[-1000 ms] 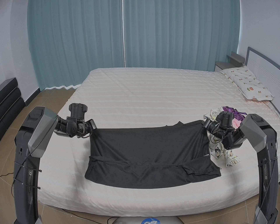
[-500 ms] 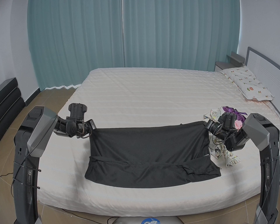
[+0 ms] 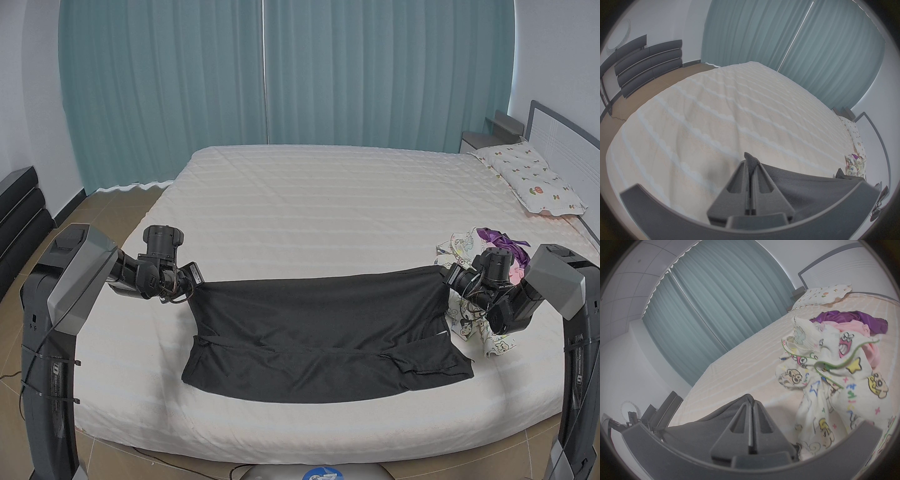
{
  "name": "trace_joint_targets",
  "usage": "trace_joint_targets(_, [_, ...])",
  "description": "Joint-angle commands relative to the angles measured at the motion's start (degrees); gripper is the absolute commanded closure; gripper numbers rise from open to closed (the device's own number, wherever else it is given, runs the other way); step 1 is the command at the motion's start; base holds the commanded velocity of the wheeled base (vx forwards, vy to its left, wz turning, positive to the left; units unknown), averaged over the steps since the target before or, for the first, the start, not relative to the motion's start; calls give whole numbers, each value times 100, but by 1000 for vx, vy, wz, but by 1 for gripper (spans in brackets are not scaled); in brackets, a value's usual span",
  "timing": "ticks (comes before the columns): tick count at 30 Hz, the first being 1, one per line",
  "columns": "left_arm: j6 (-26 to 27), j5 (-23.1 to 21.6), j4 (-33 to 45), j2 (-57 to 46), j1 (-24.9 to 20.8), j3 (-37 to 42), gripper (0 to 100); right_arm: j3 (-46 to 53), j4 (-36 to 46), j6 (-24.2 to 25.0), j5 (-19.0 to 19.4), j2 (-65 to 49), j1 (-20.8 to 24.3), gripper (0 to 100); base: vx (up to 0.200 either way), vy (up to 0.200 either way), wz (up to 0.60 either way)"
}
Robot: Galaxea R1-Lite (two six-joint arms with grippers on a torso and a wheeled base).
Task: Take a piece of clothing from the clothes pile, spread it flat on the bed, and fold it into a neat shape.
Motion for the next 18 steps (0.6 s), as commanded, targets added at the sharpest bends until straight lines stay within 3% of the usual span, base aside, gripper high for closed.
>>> trace_joint_targets(1, [12, 21, -375, -210, -16, 571, 100, 634, -358, -100, 13, -85, 11, 100, 0, 0, 0])
trace_joint_targets(11, [38, -23, -1078, -324, -16, 1880, 100, 1627, -464, -750, 241, -146, 20, 100, 0, 0, 0])
trace_joint_targets(18, [425, -32, -1139, -333, -42, 2460, 100, 2057, -323, -1102, 250, -146, 11, 100, 0, 0, 0])
